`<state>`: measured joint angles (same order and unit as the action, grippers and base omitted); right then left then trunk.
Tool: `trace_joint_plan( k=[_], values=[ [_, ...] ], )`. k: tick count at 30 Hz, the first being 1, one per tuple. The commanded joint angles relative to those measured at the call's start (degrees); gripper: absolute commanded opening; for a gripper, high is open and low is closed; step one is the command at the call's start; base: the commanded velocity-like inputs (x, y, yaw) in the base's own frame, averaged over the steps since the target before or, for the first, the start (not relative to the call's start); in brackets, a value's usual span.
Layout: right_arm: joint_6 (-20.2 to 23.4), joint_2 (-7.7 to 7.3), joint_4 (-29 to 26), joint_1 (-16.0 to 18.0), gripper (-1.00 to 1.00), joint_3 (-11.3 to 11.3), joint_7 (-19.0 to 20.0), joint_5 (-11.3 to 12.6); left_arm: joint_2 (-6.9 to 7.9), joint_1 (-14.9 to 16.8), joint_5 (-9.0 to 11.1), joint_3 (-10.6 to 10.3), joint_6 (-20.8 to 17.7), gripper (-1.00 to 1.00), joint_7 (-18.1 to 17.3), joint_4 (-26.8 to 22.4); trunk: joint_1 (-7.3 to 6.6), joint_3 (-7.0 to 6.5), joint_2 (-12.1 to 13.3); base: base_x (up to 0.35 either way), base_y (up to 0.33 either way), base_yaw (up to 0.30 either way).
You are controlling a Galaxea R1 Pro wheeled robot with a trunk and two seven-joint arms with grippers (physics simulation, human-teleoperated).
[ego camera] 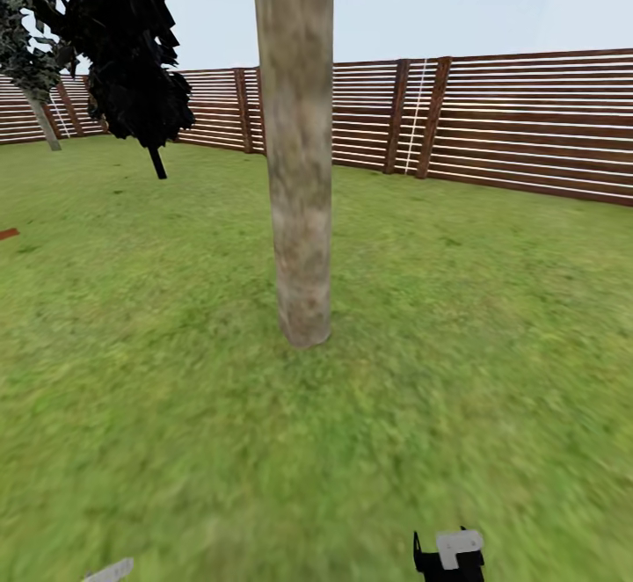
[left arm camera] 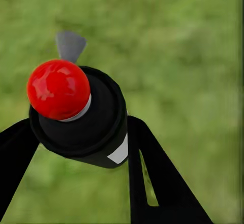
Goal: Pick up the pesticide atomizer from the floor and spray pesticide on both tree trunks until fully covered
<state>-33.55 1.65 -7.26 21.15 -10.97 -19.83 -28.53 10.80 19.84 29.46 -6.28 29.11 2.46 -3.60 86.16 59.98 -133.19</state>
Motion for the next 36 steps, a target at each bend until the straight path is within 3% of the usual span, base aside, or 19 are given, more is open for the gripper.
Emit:
trace_joint_plan(
  k=[1, 8, 14, 16, 17, 19, 20, 21, 22, 23, 25, 27, 29, 30, 31, 32, 34, 35, 36],
  values=[
    [-0.1, -0.01, 0.1, 0.0, 1.00, -0.4, -0.3, -0.6, 0.01, 0.0, 0.2, -0.5, 0.1, -1.00, 0.3, 0.0, 0.03, 0.05, 0.0, 0.339, 0.000, 0.000],
    [-0.1, 0.03, 0.1, 0.0, 1.00, -0.4, -0.4, -0.6, 0.01, 0.0, 0.2, -1.3, 0.2, -1.00, 0.2, -0.3, 0.03, 0.05, 0.0, 0.285, 0.000, 0.000],
    [0.0, 0.23, -0.2, 0.1, 1.00, -0.2, 0.1, -0.8, 0.61, 0.3, 0.1, -6.8, 0.2, -1.00, 0.4, -1.0, 0.03, 0.05, 0.0, 0.023, 0.000, 0.000],
    [0.1, 0.33, -1.1, 0.1, 1.00, 0.4, 0.5, -1.2, 1.88, 1.0, -1.1, -11.7, 0.3, -1.00, -0.3, -1.2, 0.03, 0.05, 0.0, 0.002, 0.000, 0.000],
    [0.1, 0.33, -2.6, 0.1, 1.00, 1.8, 2.2, -2.1, 2.67, 1.1, -3.2, -15.6, 0.3, -1.00, -1.5, -1.2, 0.03, 0.05, 0.0, 0.000, 0.000, 0.000],
    [0.1, 0.24, -5.7, 0.1, 1.00, 4.1, 8.1, -3.6, 3.31, 1.2, -6.9, -20.5, 0.3, -1.00, -3.5, -1.2, 0.03, 0.05, 0.0, 0.000, 0.000, 0.000],
    [0.2, 0.13, -8.6, 0.5, 1.00, 5.0, 14.9, -4.3, 3.63, 1.3, -9.3, -22.7, 0.3, -1.00, -4.5, -1.3, 0.03, 0.05, 0.0, 0.000, 0.000, 0.000],
    [0.4, 0.06, -10.2, 0.9, 1.00, 5.3, 19.3, -4.6, 3.75, 1.4, -10.9, -23.5, 0.3, -1.00, -5.3, -1.3, 0.03, 0.05, 0.0, 0.000, 0.000, 0.000],
    [1.5, 0.00, -12.3, 2.0, 1.00, 5.7, 25.8, -4.9, 3.85, 1.9, -13.9, -24.3, 0.3, -1.00, -7.4, -1.3, 0.03, 0.05, 0.0, 0.000, 0.000, 0.000],
    [4.5, -0.04, -14.1, 4.3, 1.00, 5.9, 33.6, -5.2, 3.94, 3.7, -19.6, -24.7, -0.1, -1.00, -13.2, -1.3, 0.03, 0.05, 0.0, 0.000, 0.000, 0.000],
    [7.9, -0.16, -15.0, 7.2, 1.00, 6.1, 40.5, -5.9, 4.01, 7.3, -25.7, -24.9, -0.6, -1.00, -22.1, -1.1, 0.03, 0.05, 0.0, 0.000, 0.000, 0.000],
    [9.2, -0.60, -15.4, 9.3, 1.00, 6.2, 46.6, -8.5, 4.04, 10.9, -29.4, -25.0, -1.6, -1.00, -30.5, -1.1, 0.03, 0.05, 0.0, 0.000, 0.000, 0.000],
    [9.7, -0.85, -15.6, 11.1, 1.00, 6.2, 53.2, -15.0, 4.01, 14.1, -33.1, -25.0, -6.7, -1.00, -37.9, -1.1, 0.03, 0.05, 0.0, 0.000, 0.000, 0.000],
    [9.8, -0.84, -15.6, 11.7, 1.00, 6.2, 55.1, -17.1, 3.99, 15.2, -34.8, -25.0, -9.1, -1.00, -39.9, -1.2, 0.03, 0.05, 0.0, 0.000, 0.000, 0.000],
    [9.8, -0.57, -15.6, 12.6, 1.00, 6.3, 58.1, -20.0, 3.87, 17.1, -38.0, -25.1, -12.3, -1.00, -42.8, -1.2, 0.03, 0.05, 0.0, 0.000, 0.000, 0.000],
    [9.8, -0.37, -15.7, 13.0, 1.00, 6.3, 59.7, -21.4, 3.63, 18.2, -40.1, -25.1, -13.7, -1.00, -44.3, -1.2, 0.03, 0.05, 0.0, 0.000, 0.000, 0.000],
    [9.8, 0.10, -16.0, 13.4, 1.00, 6.3, 62.5, -23.1, 3.12, 19.8, -45.4, -25.1, -15.5, -1.00, -46.8, -1.3, 0.03, 0.05, 0.0, 0.000, 0.000, 0.000],
    [9.9, 0.41, -16.6, 13.6, 1.00, 6.3, 63.5, -23.5, 2.21, 20.4, -51.0, -25.2, -16.1, -1.00, -47.7, -1.3, 0.03, 0.05, 0.0, 0.000, 0.000, 0.000],
    [9.9, 0.52, -16.6, 13.6, 1.00, 6.3, 63.7, -23.6, 1.99, 20.5, -53.0, -25.1, -16.2, -1.00, -47.9, -1.3, 0.03, 0.05, 0.0, 0.000, 0.000, 0.000]
  ],
)
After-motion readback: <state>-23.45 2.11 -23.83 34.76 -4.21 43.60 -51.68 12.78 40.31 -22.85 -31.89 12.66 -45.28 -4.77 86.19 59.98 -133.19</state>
